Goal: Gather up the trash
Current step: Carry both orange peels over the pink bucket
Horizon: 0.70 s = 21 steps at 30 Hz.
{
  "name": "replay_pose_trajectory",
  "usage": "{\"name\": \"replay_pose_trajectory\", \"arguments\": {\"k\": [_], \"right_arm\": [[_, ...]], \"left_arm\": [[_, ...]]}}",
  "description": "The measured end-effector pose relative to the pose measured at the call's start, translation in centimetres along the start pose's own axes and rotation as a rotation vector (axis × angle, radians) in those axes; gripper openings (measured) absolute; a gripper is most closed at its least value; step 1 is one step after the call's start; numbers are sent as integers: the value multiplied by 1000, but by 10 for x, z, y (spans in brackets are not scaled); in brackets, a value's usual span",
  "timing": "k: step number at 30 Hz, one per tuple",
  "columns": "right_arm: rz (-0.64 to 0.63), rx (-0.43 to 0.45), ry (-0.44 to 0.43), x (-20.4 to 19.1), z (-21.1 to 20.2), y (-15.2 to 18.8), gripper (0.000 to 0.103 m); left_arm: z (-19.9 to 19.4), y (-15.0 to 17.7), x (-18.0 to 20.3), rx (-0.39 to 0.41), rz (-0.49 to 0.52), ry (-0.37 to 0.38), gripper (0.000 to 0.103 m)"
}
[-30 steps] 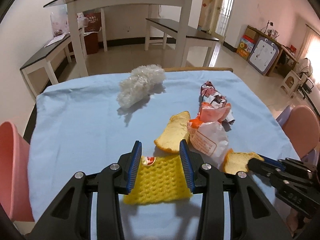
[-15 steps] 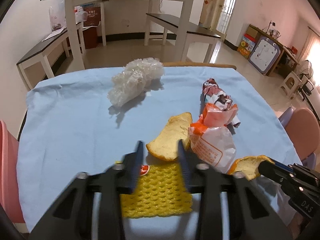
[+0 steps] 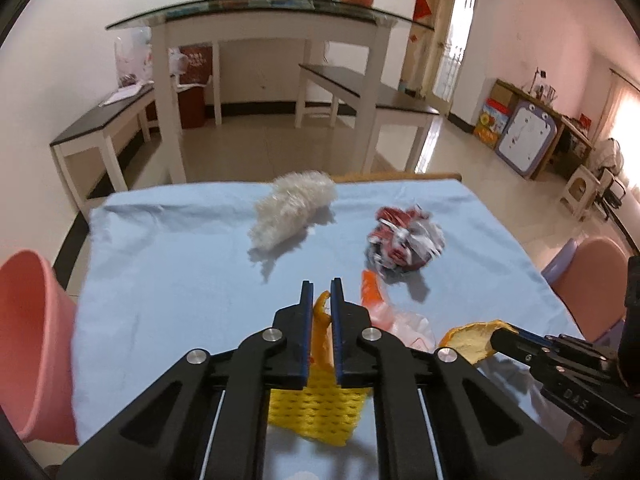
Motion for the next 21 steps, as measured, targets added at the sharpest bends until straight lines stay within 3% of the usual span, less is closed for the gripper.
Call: {"name": "replay_pose_trajectory", "arguments": {"k": [14,21], "right_arm": [[-3,71,36,2,-28,-14,5],[-27,93,16,-16,-38,-26,5]], "left_arm": [[-53,-11,-40,100,-68,-34,8],[-75,-13,-63,136,-120,-48,8]]}}
Point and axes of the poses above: each gripper's, at about its wrist camera, not at the fingertips, and z roughly the way its jaws point, x to its right, y to its underside, the point moved 9 cm from there along z, roughly the way its jaws point, and after that the axes turned 5 degrees about -z, right-handed, at the moved point
